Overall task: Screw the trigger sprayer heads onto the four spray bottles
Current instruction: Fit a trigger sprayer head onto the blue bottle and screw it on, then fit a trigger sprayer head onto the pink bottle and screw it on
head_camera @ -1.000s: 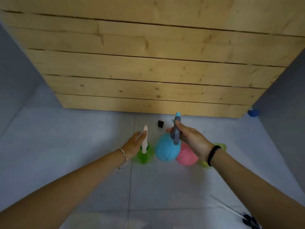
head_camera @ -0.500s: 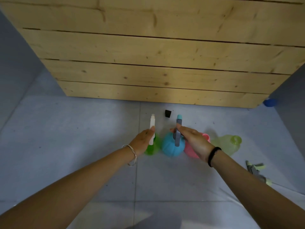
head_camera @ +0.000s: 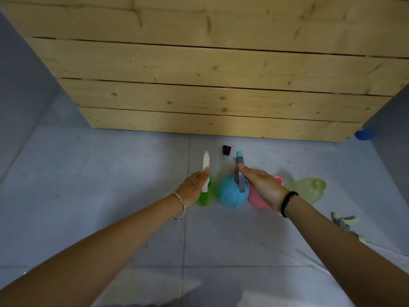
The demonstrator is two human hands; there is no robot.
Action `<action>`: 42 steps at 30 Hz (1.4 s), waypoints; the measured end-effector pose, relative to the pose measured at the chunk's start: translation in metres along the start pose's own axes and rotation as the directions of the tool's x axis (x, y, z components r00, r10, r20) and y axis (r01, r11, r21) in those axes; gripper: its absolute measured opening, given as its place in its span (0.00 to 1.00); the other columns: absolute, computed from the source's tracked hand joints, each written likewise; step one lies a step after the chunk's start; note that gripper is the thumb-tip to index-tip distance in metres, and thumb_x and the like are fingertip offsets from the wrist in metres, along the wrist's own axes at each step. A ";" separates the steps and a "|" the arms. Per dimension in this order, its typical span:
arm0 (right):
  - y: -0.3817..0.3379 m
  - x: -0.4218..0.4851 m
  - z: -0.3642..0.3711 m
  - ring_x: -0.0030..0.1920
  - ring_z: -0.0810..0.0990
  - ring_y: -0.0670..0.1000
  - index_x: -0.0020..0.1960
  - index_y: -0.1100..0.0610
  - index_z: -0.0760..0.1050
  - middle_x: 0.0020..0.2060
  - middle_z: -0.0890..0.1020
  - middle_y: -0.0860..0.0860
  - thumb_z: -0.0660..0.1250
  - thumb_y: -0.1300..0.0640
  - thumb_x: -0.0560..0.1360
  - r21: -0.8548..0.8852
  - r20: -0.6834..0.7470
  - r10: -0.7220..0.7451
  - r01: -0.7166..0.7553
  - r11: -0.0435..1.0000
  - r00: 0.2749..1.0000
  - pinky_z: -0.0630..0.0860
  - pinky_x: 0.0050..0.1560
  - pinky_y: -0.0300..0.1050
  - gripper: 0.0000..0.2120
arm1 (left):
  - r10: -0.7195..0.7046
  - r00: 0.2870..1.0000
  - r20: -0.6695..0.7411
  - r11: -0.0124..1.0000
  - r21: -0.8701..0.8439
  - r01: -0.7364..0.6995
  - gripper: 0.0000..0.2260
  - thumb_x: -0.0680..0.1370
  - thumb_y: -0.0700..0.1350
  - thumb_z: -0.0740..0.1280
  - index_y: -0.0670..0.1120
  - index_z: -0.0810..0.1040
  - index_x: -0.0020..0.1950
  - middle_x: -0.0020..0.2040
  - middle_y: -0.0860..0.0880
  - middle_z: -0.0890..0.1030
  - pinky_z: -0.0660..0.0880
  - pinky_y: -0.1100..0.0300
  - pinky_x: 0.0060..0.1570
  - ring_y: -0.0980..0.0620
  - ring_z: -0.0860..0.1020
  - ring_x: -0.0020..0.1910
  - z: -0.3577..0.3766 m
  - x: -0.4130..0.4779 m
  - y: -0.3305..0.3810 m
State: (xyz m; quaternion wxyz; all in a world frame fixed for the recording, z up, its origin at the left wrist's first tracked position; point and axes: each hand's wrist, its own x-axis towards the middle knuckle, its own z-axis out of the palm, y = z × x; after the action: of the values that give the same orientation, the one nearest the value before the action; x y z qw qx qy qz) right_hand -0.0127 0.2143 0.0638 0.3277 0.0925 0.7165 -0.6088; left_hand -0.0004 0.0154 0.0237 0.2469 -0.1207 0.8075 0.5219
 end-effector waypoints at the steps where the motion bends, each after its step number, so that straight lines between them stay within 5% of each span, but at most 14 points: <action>1: 0.000 0.000 0.001 0.66 0.73 0.54 0.53 0.48 0.81 0.62 0.77 0.53 0.61 0.35 0.70 0.009 0.005 0.001 -0.001 1.000 1.000 0.64 0.71 0.57 0.22 | -0.002 1.000 -0.004 1.000 -0.004 0.002 0.19 0.79 0.62 0.48 0.51 0.71 0.49 0.43 0.52 0.74 0.68 0.63 0.40 0.53 0.74 0.43 0.000 0.000 0.000; 6: 0.002 0.003 0.000 0.65 0.74 0.53 0.56 0.52 0.78 0.64 0.76 0.56 0.61 0.41 0.75 0.083 -0.016 0.022 -0.021 0.996 1.000 0.67 0.69 0.54 0.18 | -0.013 1.000 -0.002 1.000 0.007 0.013 0.20 0.79 0.62 0.47 0.50 0.71 0.49 0.44 0.49 0.75 0.68 0.65 0.39 0.55 0.74 0.41 0.000 -0.001 0.003; 8: -0.001 0.000 -0.003 0.54 0.82 0.47 0.55 0.53 0.77 0.59 0.81 0.54 0.62 0.44 0.76 0.115 -0.017 0.027 -0.025 0.993 0.999 0.78 0.54 0.42 0.16 | -0.008 1.000 0.002 1.000 0.024 0.008 0.23 0.78 0.63 0.48 0.47 0.72 0.53 0.50 0.46 0.76 0.72 0.60 0.47 0.49 0.75 0.48 -0.002 -0.002 0.002; 10: -0.006 -0.007 -0.011 0.42 0.85 0.42 0.52 0.53 0.79 0.47 0.85 0.48 0.62 0.45 0.76 0.128 -0.010 0.016 -0.014 0.992 1.000 0.78 0.35 0.32 0.14 | -0.006 1.000 -0.018 0.999 0.041 0.007 0.31 0.75 0.65 0.49 0.43 0.70 0.65 0.63 0.42 0.74 0.70 0.50 0.63 0.44 0.73 0.62 -0.006 -0.003 0.003; 12: -0.011 -0.016 -0.023 0.40 0.84 0.42 0.52 0.52 0.79 0.43 0.85 0.44 0.62 0.45 0.76 0.071 -0.061 -0.030 0.034 0.997 0.998 0.76 0.31 0.29 0.13 | 0.019 0.997 -0.079 1.000 0.019 -0.018 0.35 0.74 0.67 0.51 0.46 0.62 0.73 0.73 0.43 0.67 0.62 0.48 0.71 0.44 0.67 0.70 -0.010 -0.005 0.010; 16: -0.006 -0.027 -0.051 0.45 0.80 0.41 0.53 0.52 0.80 0.48 0.83 0.47 0.67 0.55 0.74 -0.087 -0.263 -0.234 0.218 0.972 0.936 0.75 0.36 0.26 0.08 | 0.204 0.935 -0.289 0.977 -0.004 -0.214 0.28 0.78 0.59 0.57 0.49 0.58 0.75 0.76 0.48 0.60 0.55 0.63 0.66 0.51 0.60 0.74 -0.014 -0.010 0.034; 19: 0.012 -0.027 -0.064 0.49 0.79 0.43 0.57 0.60 0.78 0.52 0.81 0.51 0.70 0.66 0.72 -0.188 -0.317 -0.303 0.253 0.949 0.899 0.73 0.43 0.23 0.14 | 0.387 0.862 -0.327 0.920 0.067 -0.387 0.27 0.78 0.54 0.60 0.47 0.59 0.74 0.75 0.49 0.62 0.55 0.65 0.67 0.53 0.60 0.73 -0.010 -0.016 0.054; 23: 0.036 -0.021 -0.070 0.57 0.78 0.51 0.57 0.58 0.78 0.54 0.81 0.53 0.70 0.65 0.71 -0.282 -0.281 -0.308 0.228 0.932 0.909 0.71 0.57 0.39 0.14 | 0.517 0.823 -0.237 0.855 0.182 -0.485 0.24 0.79 0.54 0.60 0.49 0.64 0.73 0.73 0.51 0.67 0.58 0.65 0.65 0.55 0.64 0.71 -0.004 -0.017 0.076; 28: 0.046 -0.014 -0.066 0.55 0.79 0.54 0.50 0.56 0.79 0.47 0.82 0.51 0.74 0.66 0.67 -0.194 -0.357 -0.318 0.263 0.945 0.879 0.73 0.49 0.32 0.14 | 0.544 0.814 -0.203 0.836 0.216 -0.505 0.21 0.79 0.52 0.61 0.48 0.68 0.70 0.69 0.51 0.71 0.60 0.66 0.64 0.56 0.67 0.68 0.007 -0.016 0.090; 31: 0.044 -0.017 -0.061 0.52 0.81 0.55 0.48 0.59 0.81 0.45 0.83 0.52 0.75 0.65 0.66 -0.337 -0.351 -0.393 0.277 0.900 0.850 0.76 0.53 0.40 0.12 | 0.574 0.796 -0.190 0.816 0.217 -0.536 0.16 0.79 0.50 0.62 0.47 0.74 0.65 0.59 0.52 0.79 0.68 0.59 0.63 0.52 0.74 0.62 0.013 -0.016 0.095; 34: 0.029 -0.035 -0.069 0.50 0.82 0.50 0.47 0.56 0.83 0.45 0.85 0.49 0.77 0.58 0.65 -0.472 -0.362 -0.468 0.275 0.838 0.806 0.76 0.57 0.46 0.11 | 0.597 0.787 -0.159 0.799 0.208 -0.564 0.13 0.78 0.50 0.63 0.49 0.76 0.62 0.51 0.57 0.79 0.70 0.62 0.59 0.56 0.76 0.57 0.020 -0.017 0.103; 39: 0.002 -0.085 -0.101 0.48 0.83 0.45 0.46 0.54 0.83 0.44 0.85 0.46 0.77 0.57 0.64 -0.365 -0.407 -0.551 0.424 0.829 0.729 0.76 0.58 0.43 0.11 | 0.573 0.816 0.071 0.805 0.141 -0.577 0.11 0.75 0.50 0.68 0.55 0.75 0.57 0.55 0.56 0.79 0.71 0.61 0.58 0.57 0.75 0.57 0.057 -0.018 0.124; 42: 0.001 -0.113 -0.117 0.49 0.84 0.47 0.46 0.56 0.83 0.44 0.86 0.48 0.77 0.58 0.64 -0.310 -0.446 -0.558 0.464 0.829 0.699 0.77 0.57 0.43 0.12 | 0.505 0.793 0.341 0.786 0.198 -0.586 0.25 0.70 0.50 0.74 0.52 0.72 0.65 0.61 0.55 0.75 0.69 0.66 0.58 0.57 0.73 0.60 0.089 -0.019 0.134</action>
State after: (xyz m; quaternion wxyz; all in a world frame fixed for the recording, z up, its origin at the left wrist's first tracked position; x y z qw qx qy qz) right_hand 0.0330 0.3540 0.1335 -0.0541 0.0207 0.8248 -0.5625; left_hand -0.0206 0.1514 0.1092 0.2063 0.2302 0.8342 0.4567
